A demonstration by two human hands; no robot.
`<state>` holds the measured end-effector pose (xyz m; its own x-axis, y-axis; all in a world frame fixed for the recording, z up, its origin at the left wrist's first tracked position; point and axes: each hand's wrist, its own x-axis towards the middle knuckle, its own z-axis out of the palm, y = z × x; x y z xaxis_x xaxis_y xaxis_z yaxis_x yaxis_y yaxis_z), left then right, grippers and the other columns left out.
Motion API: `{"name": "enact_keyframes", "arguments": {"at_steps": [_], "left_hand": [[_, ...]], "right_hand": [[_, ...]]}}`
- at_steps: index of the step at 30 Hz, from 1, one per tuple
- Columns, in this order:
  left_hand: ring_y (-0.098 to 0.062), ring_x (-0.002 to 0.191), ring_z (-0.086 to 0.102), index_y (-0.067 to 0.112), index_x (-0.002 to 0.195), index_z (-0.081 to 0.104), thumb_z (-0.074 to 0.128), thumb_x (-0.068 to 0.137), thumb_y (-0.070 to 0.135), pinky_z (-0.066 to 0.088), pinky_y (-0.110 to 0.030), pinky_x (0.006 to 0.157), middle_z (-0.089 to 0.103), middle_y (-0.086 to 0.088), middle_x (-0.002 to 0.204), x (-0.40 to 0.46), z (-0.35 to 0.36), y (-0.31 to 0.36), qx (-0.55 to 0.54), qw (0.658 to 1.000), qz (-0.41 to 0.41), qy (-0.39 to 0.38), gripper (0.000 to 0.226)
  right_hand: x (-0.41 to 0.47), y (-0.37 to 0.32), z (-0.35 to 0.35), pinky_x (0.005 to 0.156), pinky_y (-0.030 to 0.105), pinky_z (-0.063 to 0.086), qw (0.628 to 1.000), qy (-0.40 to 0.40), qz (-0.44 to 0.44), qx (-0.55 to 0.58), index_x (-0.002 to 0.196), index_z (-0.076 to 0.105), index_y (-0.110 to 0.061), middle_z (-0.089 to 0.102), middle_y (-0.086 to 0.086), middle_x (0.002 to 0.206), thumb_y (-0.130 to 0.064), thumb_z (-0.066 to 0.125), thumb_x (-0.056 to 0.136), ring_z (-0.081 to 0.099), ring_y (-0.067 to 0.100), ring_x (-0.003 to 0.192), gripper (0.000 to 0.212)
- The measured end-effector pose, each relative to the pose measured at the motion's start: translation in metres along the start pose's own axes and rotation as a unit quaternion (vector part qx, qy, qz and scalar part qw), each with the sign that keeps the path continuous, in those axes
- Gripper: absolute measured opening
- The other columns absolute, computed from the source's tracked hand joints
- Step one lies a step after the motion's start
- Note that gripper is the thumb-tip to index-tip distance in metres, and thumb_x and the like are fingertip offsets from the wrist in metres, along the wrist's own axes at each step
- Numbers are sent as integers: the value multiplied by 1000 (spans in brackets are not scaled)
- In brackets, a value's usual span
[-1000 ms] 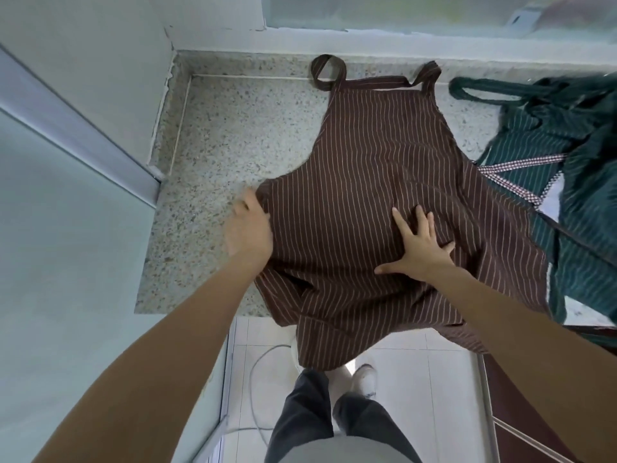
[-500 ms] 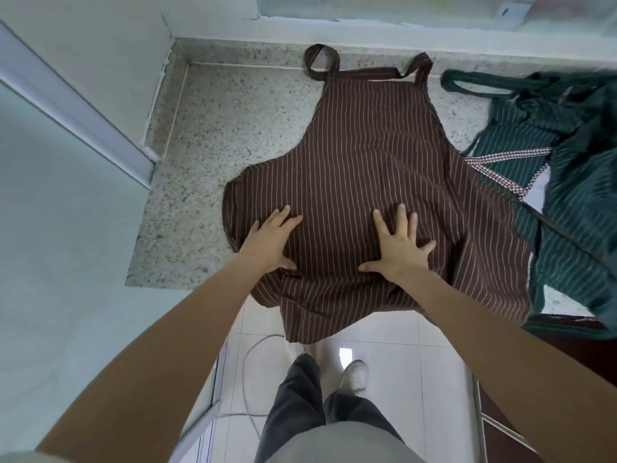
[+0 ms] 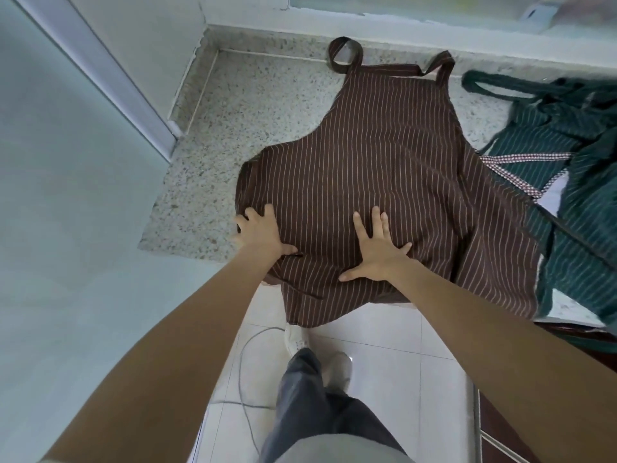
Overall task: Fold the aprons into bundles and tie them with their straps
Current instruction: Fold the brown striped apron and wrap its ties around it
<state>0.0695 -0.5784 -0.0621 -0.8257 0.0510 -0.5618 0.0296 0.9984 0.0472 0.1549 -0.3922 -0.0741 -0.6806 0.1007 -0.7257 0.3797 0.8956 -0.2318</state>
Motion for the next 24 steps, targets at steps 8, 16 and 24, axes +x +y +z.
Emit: {"name": "enact_keyframes", "arguments": {"at_steps": [8,16,24], "left_hand": [[-40,138,17,30,149,9,61,77,62,29,-47,108,13,-21,154,2,11,-15,62,997,49,8,95],[-31,133,25,18,139,31,68,83,16,31,-50,104,24,-10,149,-3,13,-33,-7,991,13,135,67],[-34,117,52,-3,131,43,56,93,15,44,-37,97,54,-18,127,1,6,-28,-291,953,-80,-8,44]], "right_hand": [[-1,-1,0,103,74,-1,1000,-21,7,-11,142,-30,-30,-50,3,141,-52,79,65,-39,26,134,136],[-1,-2,-1,102,74,-3,1000,-25,11,-1,141,-32,-31,-51,2,140,-51,80,63,-40,26,133,138],[1,-3,0,102,74,-2,1000,-11,17,2,142,-30,-32,-50,1,141,-50,81,62,-39,25,134,139]]}}
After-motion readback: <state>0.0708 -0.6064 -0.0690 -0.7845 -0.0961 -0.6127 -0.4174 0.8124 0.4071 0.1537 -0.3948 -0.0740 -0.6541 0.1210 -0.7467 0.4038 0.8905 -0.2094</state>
